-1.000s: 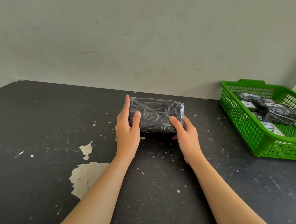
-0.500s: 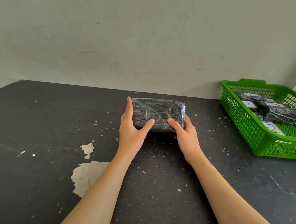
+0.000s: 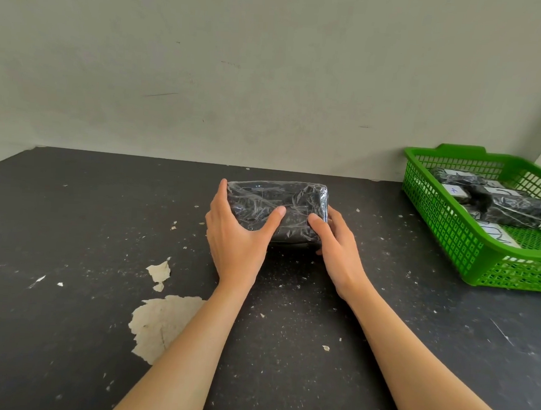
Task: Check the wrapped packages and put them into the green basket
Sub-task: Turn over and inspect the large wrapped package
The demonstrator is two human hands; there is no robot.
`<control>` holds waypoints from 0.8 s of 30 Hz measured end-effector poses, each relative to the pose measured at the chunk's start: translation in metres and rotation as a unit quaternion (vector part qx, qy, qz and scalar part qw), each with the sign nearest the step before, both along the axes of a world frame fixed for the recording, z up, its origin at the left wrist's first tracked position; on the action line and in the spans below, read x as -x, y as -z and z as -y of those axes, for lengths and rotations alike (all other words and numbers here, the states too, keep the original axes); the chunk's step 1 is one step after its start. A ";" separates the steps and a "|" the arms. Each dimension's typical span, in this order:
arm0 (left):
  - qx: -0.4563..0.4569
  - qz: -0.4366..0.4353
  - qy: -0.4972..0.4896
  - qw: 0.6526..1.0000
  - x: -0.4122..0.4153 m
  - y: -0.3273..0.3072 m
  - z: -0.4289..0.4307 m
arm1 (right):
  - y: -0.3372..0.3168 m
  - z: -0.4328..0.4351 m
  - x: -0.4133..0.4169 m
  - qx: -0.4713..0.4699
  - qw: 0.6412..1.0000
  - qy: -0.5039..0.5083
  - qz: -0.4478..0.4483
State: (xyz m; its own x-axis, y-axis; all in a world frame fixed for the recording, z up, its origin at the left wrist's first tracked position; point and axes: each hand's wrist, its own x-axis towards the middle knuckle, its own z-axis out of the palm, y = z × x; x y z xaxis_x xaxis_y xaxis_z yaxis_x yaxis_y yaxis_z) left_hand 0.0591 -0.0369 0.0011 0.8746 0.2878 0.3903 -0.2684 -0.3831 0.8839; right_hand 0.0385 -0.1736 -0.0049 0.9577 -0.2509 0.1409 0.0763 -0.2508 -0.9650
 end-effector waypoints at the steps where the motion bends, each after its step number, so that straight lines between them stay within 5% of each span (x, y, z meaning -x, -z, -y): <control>1: -0.001 0.000 -0.001 1.000 0.000 0.001 0.000 | 0.000 0.000 0.000 0.004 1.000 -0.002 0.000; 6: 0.054 -0.004 0.018 0.998 -0.002 0.000 -0.007 | -0.003 -0.001 0.006 0.005 0.997 -0.072 0.039; 10: 0.122 -0.012 0.096 0.988 0.000 -0.002 -0.010 | 0.002 0.001 0.002 -0.002 0.999 0.024 0.040; 14: 0.048 -0.008 0.137 0.989 0.002 0.000 -0.006 | 0.003 0.012 -0.001 -0.042 0.991 0.127 0.013; 21: 0.048 -0.028 0.052 0.997 -0.002 0.001 -0.009 | -0.001 0.001 0.003 0.033 0.992 0.100 0.068; 24: 0.019 -0.035 0.044 0.998 0.000 0.001 -0.006 | -0.004 -0.001 0.003 -0.004 0.995 0.081 0.060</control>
